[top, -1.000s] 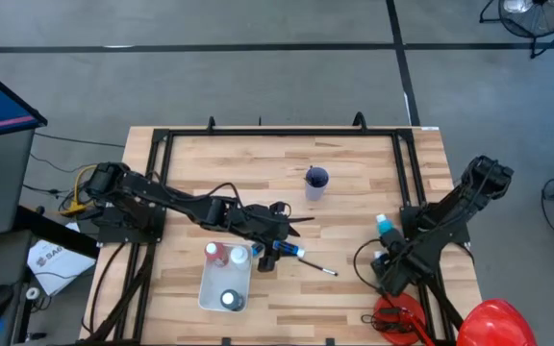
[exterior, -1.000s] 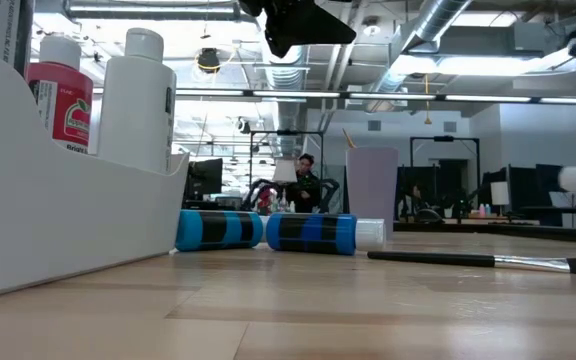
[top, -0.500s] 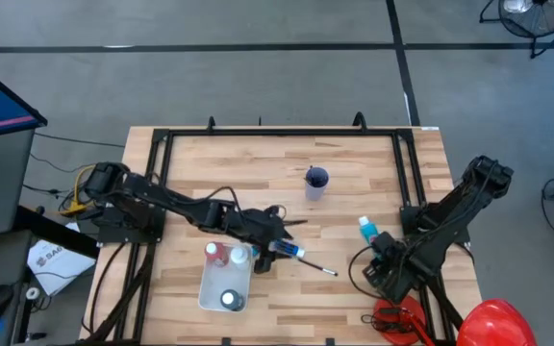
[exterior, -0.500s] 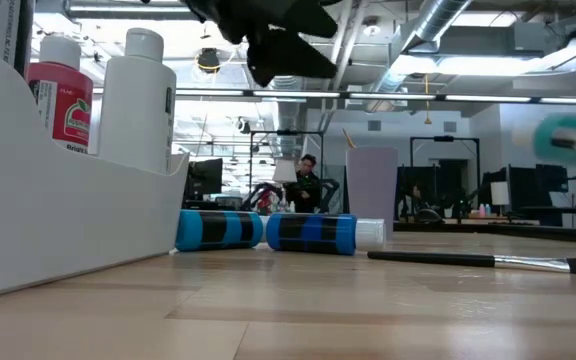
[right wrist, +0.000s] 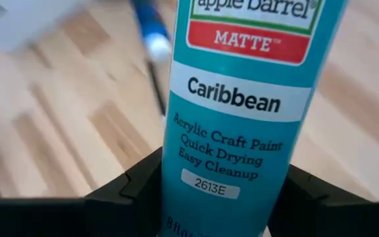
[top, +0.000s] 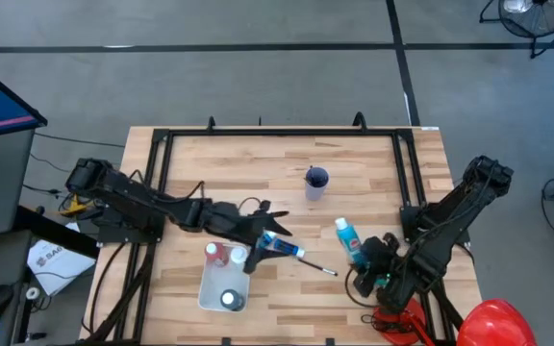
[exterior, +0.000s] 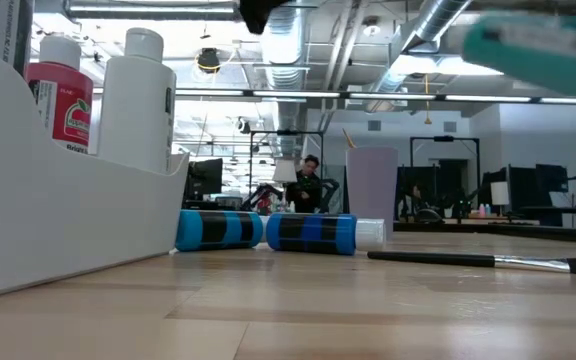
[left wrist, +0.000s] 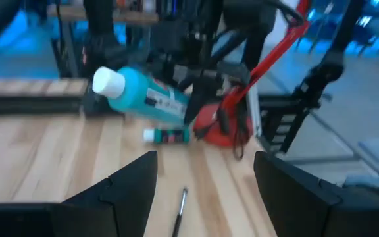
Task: Pick & Place Paint Supplies
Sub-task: Put the light blue paint bottle into the white bin
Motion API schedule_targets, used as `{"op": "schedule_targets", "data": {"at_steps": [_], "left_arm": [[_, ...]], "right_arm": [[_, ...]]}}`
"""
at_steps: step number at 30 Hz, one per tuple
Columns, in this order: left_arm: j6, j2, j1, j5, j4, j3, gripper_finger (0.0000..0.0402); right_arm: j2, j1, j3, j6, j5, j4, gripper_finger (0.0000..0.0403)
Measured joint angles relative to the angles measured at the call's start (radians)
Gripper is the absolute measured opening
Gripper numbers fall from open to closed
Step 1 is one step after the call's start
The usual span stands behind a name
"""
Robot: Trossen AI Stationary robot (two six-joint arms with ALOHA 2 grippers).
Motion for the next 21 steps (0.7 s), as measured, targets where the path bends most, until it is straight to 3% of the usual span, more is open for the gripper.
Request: {"op": "schedule_targets", "data": {"at_steps": [7, 14, 21], "left_arm": [[0.013, -0.055, -0.011, 0.016, 0.249, -0.124, 0.0246], [0.013, -0.057, -0.011, 0.016, 0.312, -0.14, 0.0246], [0.023, -0.057, -0.011, 0.098, 0.344, -0.14, 0.0246]], "right_arm": [[0.0, -0.032, 0.053, -0.4, 0.208, 0.266, 0.0194], [0.0, -0.11, 0.054, -0.854, 0.207, 0.674, 0.0195], [0.034, -0.173, 0.054, -1.021, 0.202, 0.828, 0.0197]]}}
